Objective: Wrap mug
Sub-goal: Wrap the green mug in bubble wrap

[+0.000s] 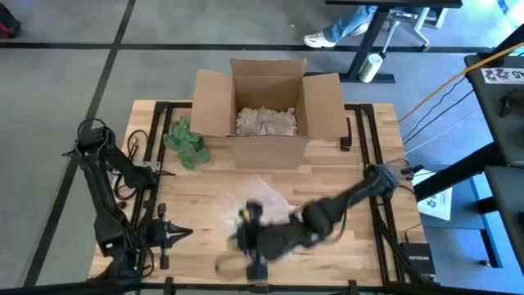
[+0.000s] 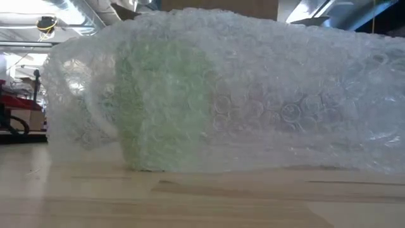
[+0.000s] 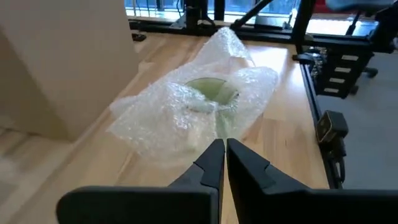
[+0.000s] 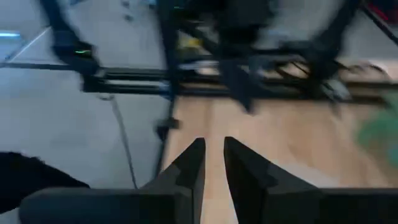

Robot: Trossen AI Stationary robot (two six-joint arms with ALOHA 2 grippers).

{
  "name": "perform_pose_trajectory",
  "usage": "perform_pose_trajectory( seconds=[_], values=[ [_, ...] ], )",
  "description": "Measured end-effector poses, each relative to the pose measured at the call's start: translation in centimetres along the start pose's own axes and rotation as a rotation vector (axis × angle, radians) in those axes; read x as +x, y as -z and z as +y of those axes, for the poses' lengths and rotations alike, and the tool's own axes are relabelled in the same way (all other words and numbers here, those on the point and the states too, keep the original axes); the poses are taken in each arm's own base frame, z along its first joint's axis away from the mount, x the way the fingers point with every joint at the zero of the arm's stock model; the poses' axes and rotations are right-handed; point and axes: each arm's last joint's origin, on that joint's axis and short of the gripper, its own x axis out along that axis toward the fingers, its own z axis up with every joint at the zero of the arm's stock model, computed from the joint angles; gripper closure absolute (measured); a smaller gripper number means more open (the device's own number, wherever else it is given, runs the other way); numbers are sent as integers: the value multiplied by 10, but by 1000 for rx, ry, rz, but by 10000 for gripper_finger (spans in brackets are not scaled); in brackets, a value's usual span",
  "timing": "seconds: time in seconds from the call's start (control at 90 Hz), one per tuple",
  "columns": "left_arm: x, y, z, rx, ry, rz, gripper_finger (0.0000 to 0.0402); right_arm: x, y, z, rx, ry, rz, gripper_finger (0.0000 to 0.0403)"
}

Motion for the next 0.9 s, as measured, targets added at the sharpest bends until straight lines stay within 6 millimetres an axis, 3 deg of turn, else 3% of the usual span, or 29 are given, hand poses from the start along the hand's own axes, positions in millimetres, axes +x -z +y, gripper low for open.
perform_pose_trajectory(
  seconds=[0.178, 0.333, 0.489, 0.633, 0.722, 0.811, 0.9],
  values=[
    [-5, 2, -1, -15, 21, -1, 402, 54, 58, 15, 107, 97, 92, 356],
    [-14, 7, -2, -25, 56, 2, 402, 76, 82, 19, 154, -16, -34, 356],
    [-21, 24, 5, -143, 83, 16, 402, 86, 87, -5, 196, -95, -250, 356],
    [-25, 35, 9, -243, 99, 29, 402, 106, 116, -44, 241, -78, -242, 356],
    [-25, 36, 10, -269, 98, 36, 402, 98, 117, -59, 254, -101, -261, 356],
    [-25, 36, 11, -258, 93, 39, 402, 75, 108, -71, 266, -77, -305, 356],
    [-21, 36, 16, -246, 61, 60, 402, 54, 116, -82, 244, 13, -305, 356]
  ],
)
